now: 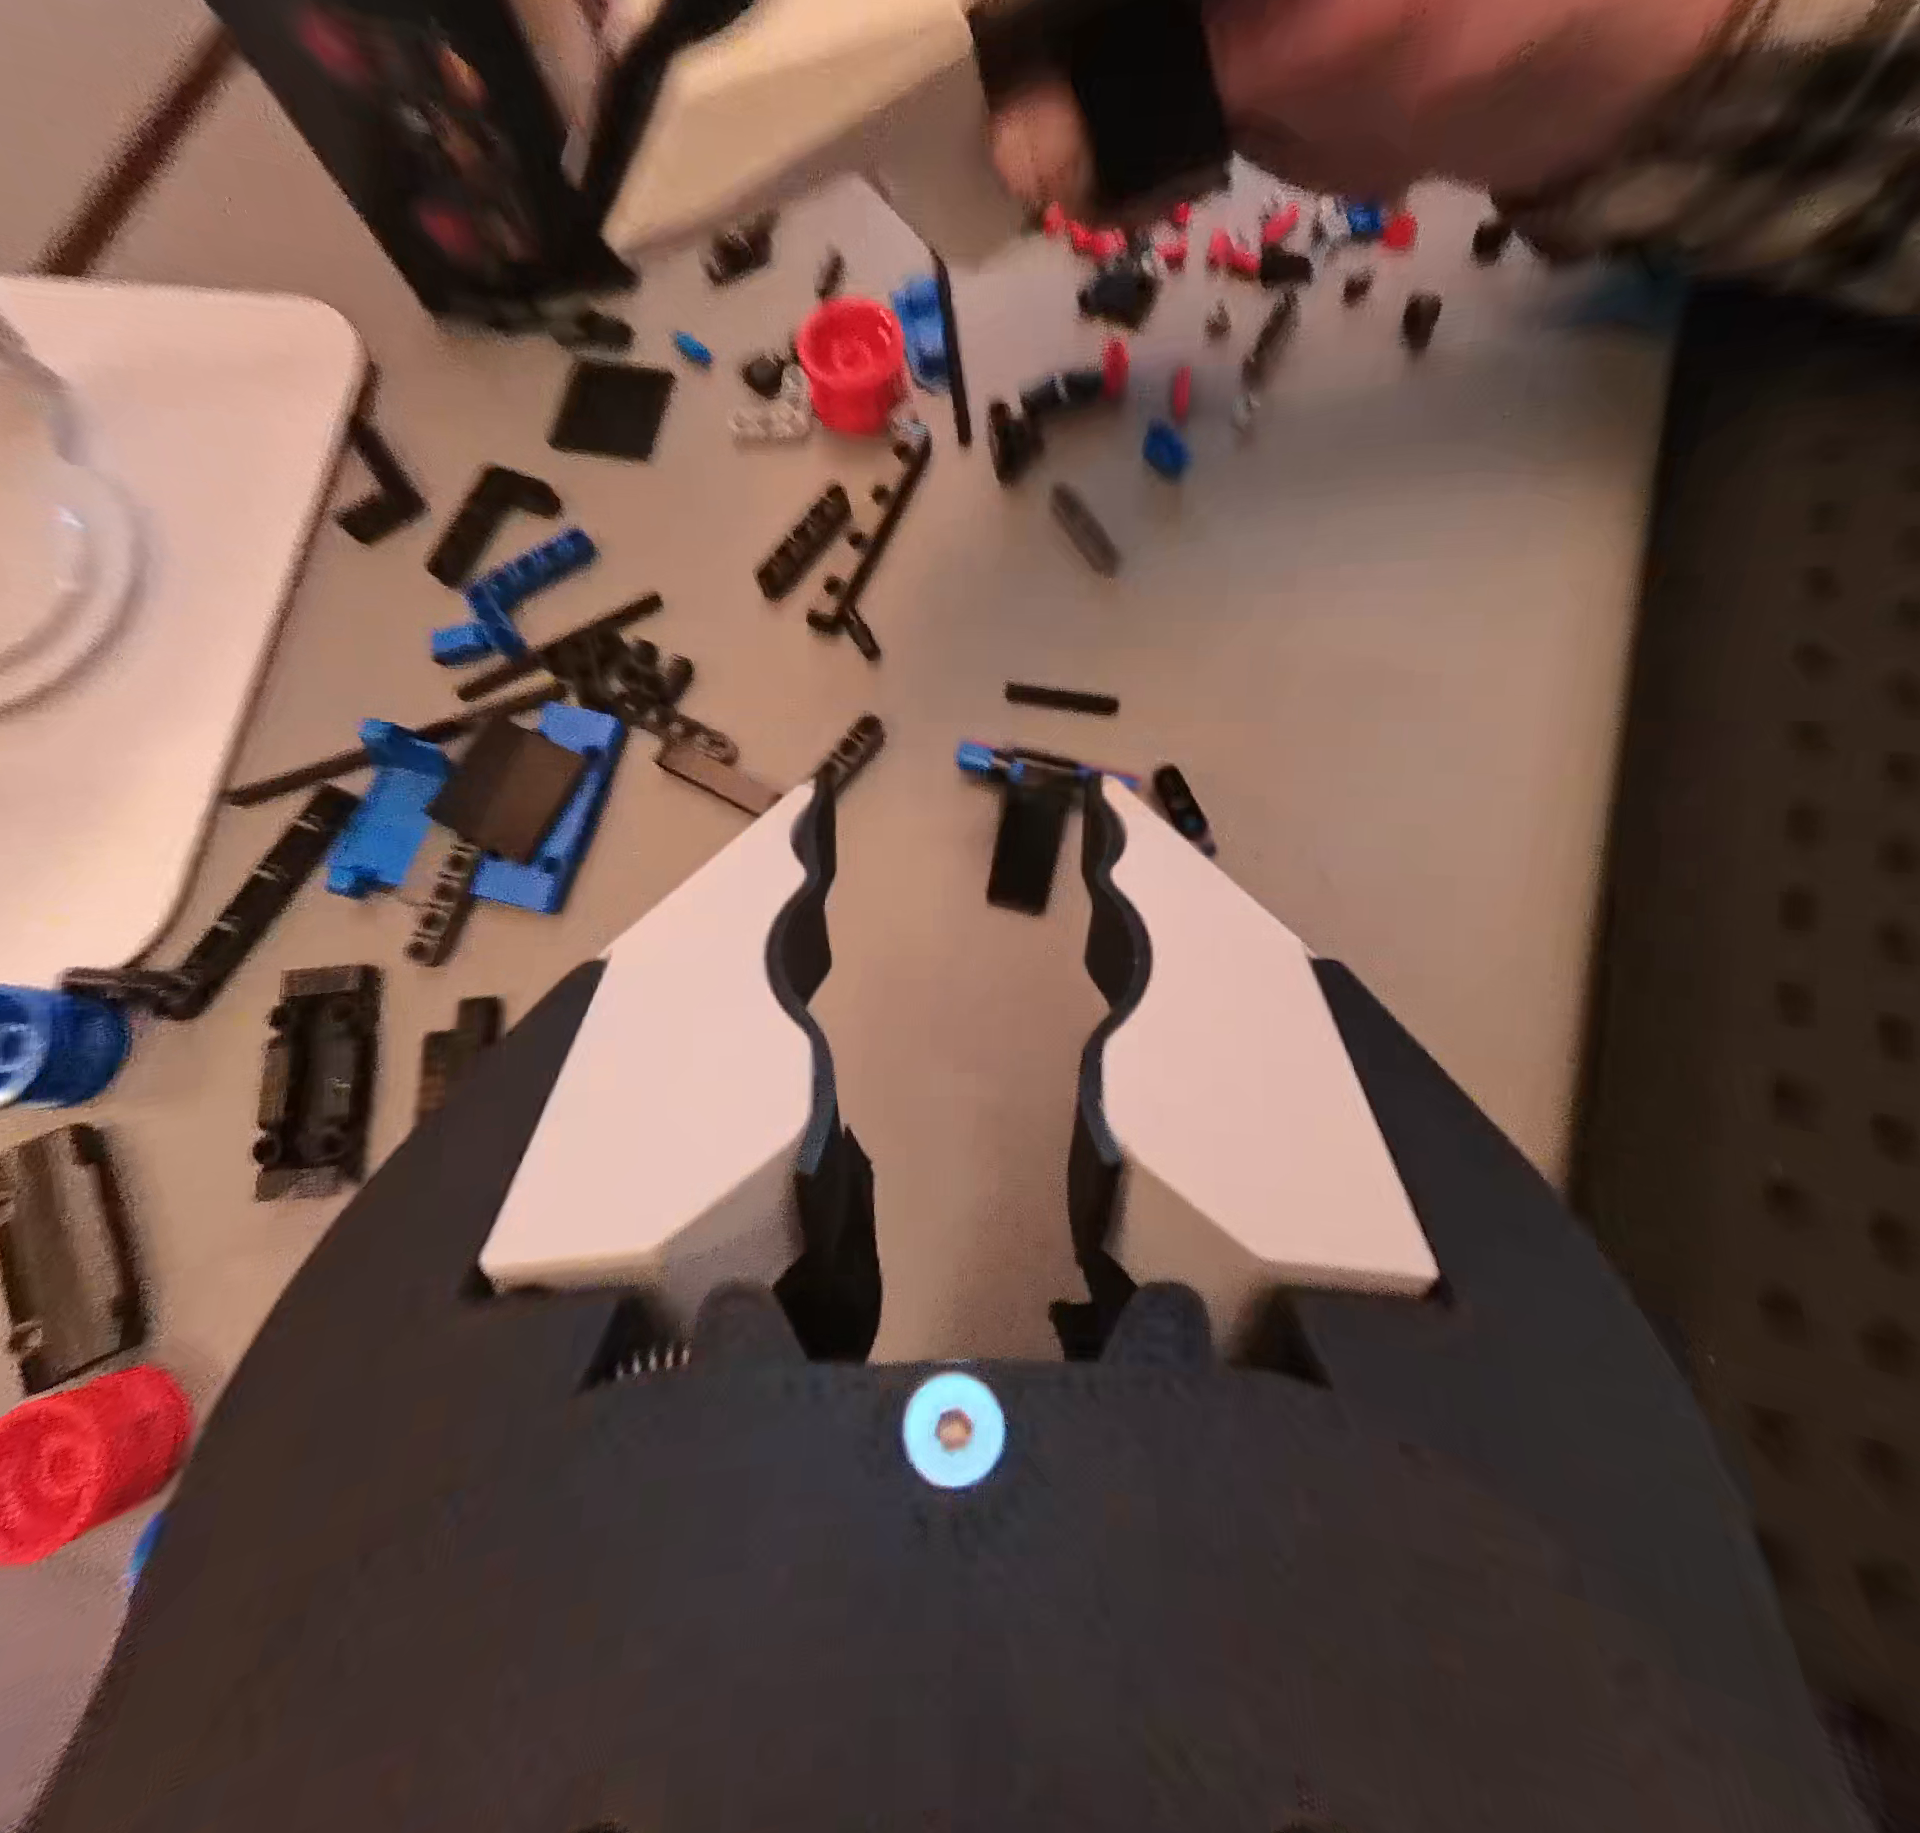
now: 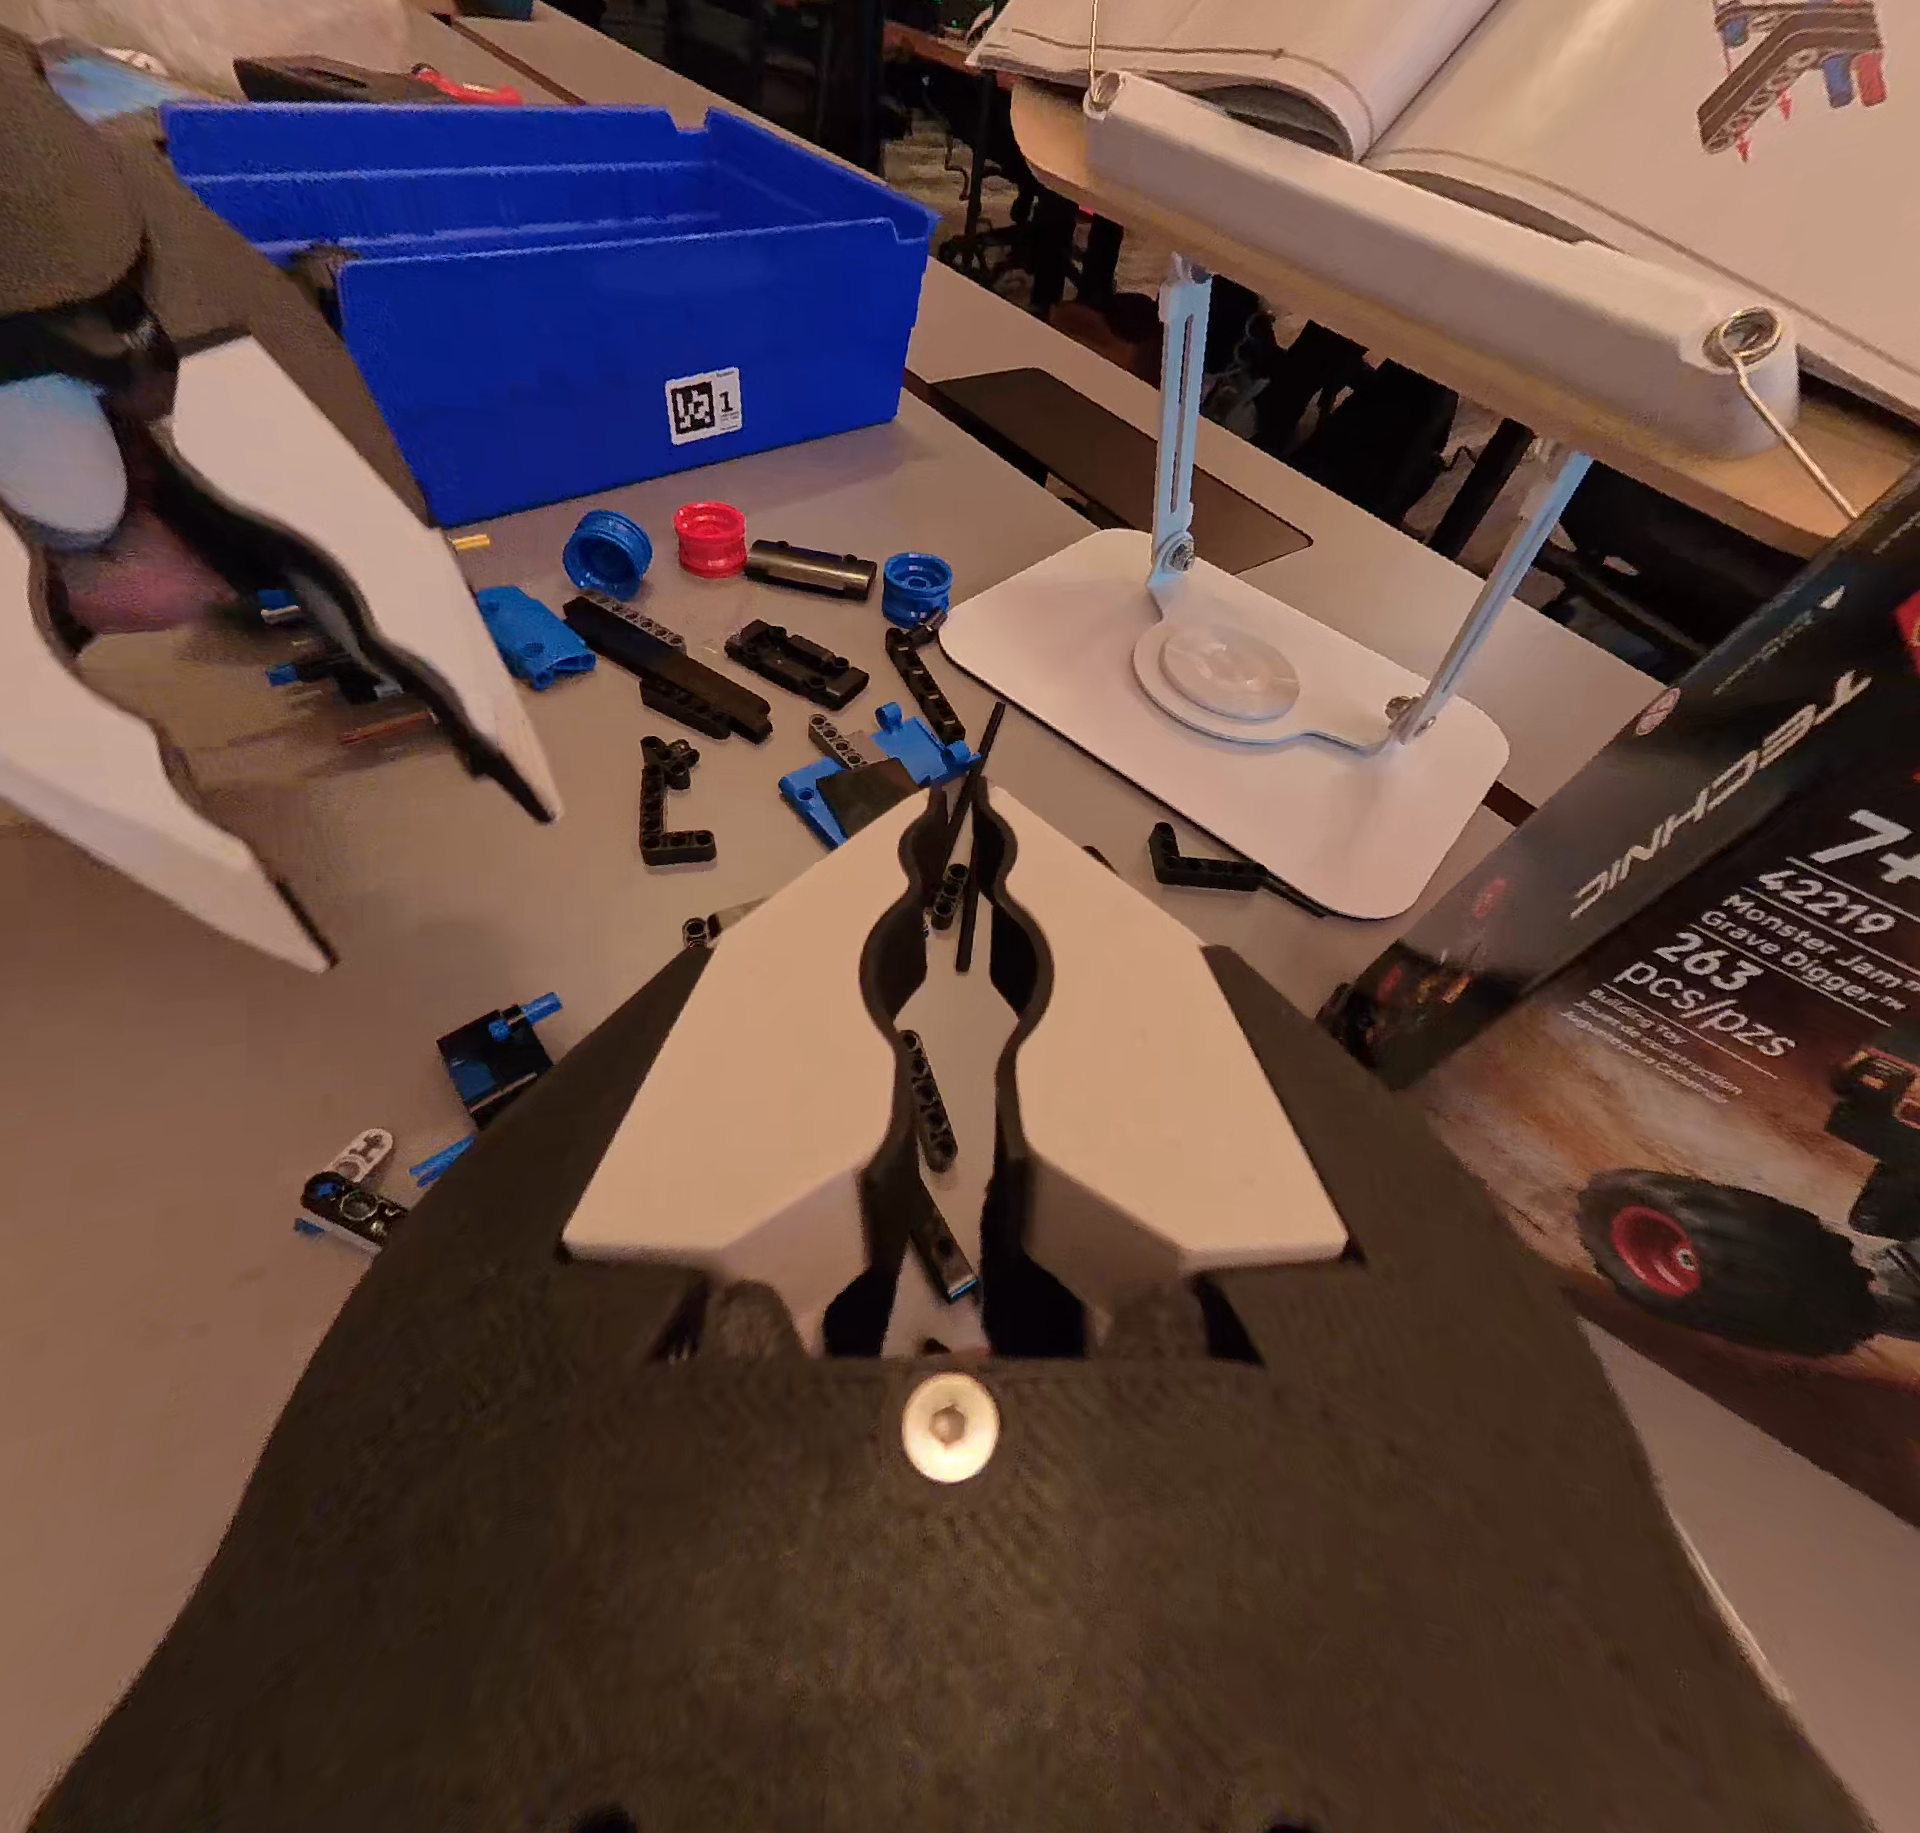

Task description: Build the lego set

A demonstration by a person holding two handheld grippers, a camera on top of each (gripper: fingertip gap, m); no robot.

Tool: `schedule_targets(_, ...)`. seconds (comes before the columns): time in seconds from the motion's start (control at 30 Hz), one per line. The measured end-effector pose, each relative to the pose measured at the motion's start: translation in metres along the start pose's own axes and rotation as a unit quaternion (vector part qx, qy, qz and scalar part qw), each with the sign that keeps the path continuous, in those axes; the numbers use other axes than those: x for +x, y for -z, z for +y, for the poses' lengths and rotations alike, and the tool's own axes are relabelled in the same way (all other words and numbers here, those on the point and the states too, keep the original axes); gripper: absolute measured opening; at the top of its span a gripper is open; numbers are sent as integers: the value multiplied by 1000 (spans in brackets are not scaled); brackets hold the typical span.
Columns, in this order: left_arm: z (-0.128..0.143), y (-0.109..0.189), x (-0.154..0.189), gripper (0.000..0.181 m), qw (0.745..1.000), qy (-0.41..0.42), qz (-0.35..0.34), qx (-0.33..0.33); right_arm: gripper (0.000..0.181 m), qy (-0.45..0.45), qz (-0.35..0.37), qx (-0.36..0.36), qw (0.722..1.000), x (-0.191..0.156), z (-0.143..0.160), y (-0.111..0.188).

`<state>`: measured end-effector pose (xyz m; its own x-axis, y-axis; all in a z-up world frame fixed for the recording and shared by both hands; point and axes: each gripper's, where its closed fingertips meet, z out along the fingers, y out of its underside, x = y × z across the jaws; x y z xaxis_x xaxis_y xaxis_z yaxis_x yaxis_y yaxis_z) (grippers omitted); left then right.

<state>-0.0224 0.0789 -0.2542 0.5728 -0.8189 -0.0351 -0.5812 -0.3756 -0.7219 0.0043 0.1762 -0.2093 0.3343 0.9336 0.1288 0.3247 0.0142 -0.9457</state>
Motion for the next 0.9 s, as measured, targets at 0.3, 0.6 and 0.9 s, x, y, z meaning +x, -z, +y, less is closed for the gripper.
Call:
schedule_targets(0.3,32,-41,23,26,994,11,64,-91,0,24,-23,-23,999,-11,11,-6)
schedule_targets(0.6,30,-45,15,15,994,44,59,-79,0,26,-33,-18,999,-9,6,0)
schedule_targets(0.9,-22,-16,-18,15,994,72,-12,85,10,51,-81,22,995,-20,-10,13)
